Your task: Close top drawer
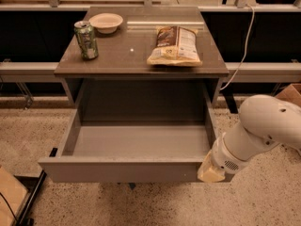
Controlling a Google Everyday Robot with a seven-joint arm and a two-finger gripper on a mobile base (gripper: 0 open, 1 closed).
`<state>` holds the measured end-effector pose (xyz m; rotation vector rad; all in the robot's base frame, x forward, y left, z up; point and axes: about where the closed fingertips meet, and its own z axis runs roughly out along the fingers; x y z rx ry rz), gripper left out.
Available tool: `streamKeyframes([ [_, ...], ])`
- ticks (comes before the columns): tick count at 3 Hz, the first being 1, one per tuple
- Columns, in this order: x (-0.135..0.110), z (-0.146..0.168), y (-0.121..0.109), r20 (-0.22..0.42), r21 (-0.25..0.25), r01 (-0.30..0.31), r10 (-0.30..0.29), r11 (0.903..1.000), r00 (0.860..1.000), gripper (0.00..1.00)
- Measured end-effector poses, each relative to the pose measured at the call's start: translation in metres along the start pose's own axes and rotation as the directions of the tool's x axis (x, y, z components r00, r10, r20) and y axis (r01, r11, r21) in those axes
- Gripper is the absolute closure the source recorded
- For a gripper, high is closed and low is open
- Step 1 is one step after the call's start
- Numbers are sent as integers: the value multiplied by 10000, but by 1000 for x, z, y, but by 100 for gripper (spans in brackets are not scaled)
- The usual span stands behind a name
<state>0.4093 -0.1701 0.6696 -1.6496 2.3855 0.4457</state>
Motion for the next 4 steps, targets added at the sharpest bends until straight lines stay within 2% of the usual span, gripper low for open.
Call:
streamKeyframes([
  [1,2,6,-1,13,-108,-40,41,9999,10000,100],
  [2,2,11,-2,-267,85,-199,202,9998,9994,100],
  [3,2,17,-14,-143,318,-175,179,9993,9997,100],
  [4,-3,30,-41,160,637,254,-265,9976,9995,100],
])
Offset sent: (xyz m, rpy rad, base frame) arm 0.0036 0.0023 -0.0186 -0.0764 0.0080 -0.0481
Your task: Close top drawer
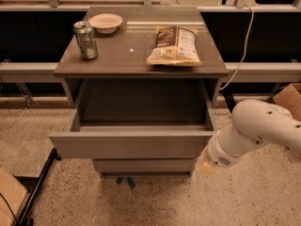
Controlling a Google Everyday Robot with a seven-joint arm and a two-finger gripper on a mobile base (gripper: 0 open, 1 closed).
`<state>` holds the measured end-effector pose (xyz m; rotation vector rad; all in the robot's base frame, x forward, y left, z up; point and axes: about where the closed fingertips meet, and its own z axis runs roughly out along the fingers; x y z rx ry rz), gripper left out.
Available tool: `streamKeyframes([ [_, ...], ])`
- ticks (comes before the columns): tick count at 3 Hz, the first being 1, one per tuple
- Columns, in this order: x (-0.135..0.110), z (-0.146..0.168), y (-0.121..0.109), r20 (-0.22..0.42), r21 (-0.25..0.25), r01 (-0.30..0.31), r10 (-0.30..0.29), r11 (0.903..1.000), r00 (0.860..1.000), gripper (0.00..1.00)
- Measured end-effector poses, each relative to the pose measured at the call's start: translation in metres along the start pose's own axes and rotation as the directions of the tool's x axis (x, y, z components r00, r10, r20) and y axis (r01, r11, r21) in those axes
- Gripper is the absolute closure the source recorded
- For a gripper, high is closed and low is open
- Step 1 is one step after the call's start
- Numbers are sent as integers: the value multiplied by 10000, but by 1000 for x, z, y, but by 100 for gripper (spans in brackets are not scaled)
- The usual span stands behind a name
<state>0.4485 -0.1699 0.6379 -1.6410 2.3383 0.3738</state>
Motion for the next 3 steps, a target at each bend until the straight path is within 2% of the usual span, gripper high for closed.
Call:
streamKeyframes([
  [1,-2,0,-3,44,97,33,-33,9999,10000,100],
  [2,-18,1,-24,384,881,287,-322,9957,9987,100],
  [3,-55,7,-68,894,1746,1233,-1404,9769,9860,100],
])
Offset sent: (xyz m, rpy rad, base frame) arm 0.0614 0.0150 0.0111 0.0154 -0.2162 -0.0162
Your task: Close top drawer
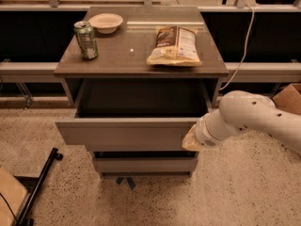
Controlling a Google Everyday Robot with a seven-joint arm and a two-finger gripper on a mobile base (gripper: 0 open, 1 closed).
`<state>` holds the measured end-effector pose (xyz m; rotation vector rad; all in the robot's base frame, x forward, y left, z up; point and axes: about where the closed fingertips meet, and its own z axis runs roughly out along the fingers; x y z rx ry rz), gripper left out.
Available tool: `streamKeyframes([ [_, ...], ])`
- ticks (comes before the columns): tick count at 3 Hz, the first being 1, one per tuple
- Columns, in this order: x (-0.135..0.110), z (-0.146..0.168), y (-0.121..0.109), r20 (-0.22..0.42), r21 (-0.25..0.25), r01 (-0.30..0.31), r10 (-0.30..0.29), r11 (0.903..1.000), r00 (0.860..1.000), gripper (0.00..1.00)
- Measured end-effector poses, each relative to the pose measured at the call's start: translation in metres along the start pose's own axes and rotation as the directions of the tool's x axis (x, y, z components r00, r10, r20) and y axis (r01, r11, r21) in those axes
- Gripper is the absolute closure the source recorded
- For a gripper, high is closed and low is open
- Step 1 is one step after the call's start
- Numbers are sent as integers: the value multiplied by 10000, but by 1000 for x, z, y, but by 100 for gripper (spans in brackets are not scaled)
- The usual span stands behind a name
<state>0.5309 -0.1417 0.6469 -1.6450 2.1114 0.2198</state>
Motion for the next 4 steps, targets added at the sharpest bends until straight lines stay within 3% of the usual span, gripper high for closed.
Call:
streamKeyframes([
  [1,0,2,-2,54,36,-7,7,10000,10000,100],
  [2,-4,19,-17,482,315,-66,51,9995,9988,100],
  [3,-7,37,-52,1021,783,145,-225,9968,9945,100],
  [4,-8,37,-56,1060,883,201,-295,9959,9939,100],
])
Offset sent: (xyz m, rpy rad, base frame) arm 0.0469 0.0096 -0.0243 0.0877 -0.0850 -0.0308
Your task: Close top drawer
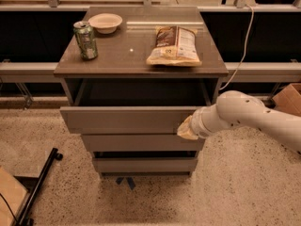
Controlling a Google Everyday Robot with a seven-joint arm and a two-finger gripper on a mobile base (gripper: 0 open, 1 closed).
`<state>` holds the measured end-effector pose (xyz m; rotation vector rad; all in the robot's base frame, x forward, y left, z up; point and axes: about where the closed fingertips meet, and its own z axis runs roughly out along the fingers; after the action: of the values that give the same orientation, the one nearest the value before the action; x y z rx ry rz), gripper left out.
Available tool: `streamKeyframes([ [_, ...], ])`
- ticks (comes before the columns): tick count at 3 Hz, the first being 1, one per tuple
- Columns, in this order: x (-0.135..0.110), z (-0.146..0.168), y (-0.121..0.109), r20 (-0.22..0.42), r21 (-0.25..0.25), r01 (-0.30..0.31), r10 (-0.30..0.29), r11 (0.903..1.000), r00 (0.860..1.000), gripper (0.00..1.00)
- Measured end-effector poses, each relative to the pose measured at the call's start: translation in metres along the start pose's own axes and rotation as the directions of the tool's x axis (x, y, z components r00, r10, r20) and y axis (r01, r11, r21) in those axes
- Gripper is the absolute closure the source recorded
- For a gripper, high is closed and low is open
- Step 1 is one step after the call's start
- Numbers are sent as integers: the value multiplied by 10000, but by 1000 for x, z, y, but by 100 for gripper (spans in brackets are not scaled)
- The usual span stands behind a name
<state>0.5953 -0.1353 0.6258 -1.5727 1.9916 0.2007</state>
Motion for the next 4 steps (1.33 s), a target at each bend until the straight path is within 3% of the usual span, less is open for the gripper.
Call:
streamKeyframes([
  [1,-11,13,-48,366,809,546,-578,9952,9977,100],
  [2,-13,13,-55,421,937,631,-673,9936,9968,100],
  [3,-14,15,-54,430,900,640,-680,9939,9968,83],
  [4,-14,17,-53,438,863,648,-688,9942,9967,58],
])
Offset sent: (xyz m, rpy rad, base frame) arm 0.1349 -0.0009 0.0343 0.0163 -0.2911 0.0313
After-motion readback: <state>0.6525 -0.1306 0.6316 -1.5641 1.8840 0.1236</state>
